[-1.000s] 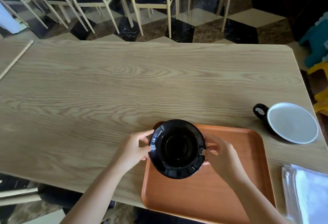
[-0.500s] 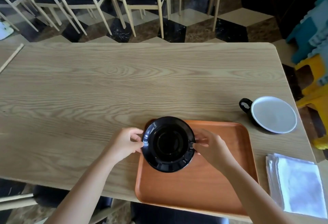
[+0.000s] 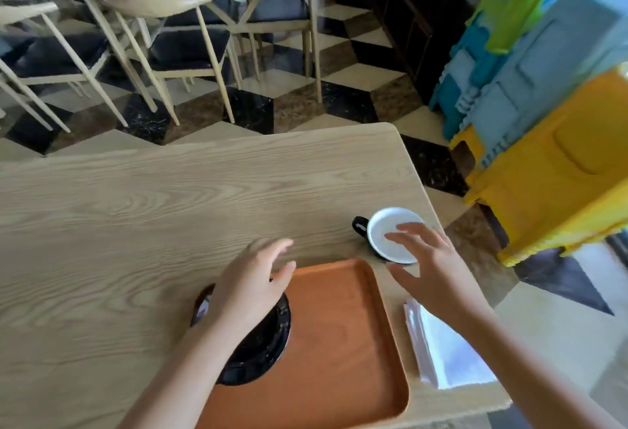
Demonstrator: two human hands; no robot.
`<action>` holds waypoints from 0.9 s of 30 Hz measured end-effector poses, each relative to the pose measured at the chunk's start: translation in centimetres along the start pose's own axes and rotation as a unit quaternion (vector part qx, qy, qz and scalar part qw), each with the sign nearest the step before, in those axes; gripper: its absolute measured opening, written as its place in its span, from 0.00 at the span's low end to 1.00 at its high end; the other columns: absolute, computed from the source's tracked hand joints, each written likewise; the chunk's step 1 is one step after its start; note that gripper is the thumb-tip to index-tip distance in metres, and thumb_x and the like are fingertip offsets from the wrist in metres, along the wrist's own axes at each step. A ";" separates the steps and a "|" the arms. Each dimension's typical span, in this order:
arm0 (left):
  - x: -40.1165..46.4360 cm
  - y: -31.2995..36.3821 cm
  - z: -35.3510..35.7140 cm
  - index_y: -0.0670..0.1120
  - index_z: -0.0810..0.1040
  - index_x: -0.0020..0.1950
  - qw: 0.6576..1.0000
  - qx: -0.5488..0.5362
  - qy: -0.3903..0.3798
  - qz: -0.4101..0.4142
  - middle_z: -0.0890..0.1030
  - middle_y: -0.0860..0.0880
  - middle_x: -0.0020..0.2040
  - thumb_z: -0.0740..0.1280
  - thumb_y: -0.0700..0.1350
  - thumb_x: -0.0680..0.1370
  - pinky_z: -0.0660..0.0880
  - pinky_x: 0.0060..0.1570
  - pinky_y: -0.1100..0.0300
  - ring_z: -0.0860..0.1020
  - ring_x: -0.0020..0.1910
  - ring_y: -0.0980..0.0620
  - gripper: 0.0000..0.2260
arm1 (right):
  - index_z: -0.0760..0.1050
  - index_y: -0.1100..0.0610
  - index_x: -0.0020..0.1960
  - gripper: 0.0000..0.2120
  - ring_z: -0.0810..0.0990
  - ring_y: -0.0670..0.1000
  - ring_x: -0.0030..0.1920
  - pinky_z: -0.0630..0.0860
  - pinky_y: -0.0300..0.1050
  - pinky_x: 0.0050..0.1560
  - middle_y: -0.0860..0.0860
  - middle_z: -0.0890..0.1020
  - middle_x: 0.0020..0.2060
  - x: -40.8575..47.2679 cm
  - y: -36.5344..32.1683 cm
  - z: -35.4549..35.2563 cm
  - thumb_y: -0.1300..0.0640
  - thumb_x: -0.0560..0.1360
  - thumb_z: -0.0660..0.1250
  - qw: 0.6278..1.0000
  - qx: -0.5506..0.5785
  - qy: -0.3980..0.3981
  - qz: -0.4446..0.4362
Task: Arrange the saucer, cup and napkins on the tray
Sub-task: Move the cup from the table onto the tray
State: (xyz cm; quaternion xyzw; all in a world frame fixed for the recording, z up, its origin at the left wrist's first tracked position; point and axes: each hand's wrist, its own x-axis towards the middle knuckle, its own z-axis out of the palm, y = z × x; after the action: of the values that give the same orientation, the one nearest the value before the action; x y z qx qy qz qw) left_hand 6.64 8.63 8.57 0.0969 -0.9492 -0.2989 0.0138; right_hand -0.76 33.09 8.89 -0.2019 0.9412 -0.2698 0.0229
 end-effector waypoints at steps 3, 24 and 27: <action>2.3 3.0 3.3 0.50 0.68 0.69 0.988 0.062 0.033 0.135 0.71 0.49 0.67 0.68 0.46 0.74 0.76 0.54 0.52 0.72 0.64 0.50 0.24 | 0.70 0.54 0.65 0.29 0.65 0.61 0.67 0.72 0.58 0.60 0.59 0.68 0.68 1.0 3.8 -0.9 0.51 0.67 0.73 0.996 -0.091 -0.016 0.021; 9.2 4.7 9.6 0.46 0.77 0.60 0.970 0.105 -0.108 0.191 0.72 0.45 0.63 0.75 0.52 0.67 0.72 0.56 0.49 0.69 0.63 0.45 0.24 | 0.73 0.58 0.63 0.31 0.75 0.56 0.62 0.75 0.55 0.59 0.53 0.71 0.68 2.1 7.8 0.8 0.51 0.63 0.76 0.999 -0.011 -0.047 -0.001; 8.0 3.8 8.7 0.43 0.80 0.55 0.975 0.072 -0.058 0.205 0.76 0.42 0.58 0.78 0.50 0.63 0.72 0.56 0.52 0.74 0.58 0.43 0.23 | 0.75 0.58 0.61 0.30 0.77 0.56 0.61 0.75 0.54 0.58 0.54 0.74 0.65 1.9 6.9 0.3 0.51 0.61 0.77 0.999 0.001 -0.030 -0.028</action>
State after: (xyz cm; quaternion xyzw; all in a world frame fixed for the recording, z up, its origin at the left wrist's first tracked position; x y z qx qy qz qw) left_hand -2.60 15.07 3.33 -0.1161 -0.9671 -0.2261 0.0129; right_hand -5.00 37.53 5.18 -0.2358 0.9340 -0.2648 0.0436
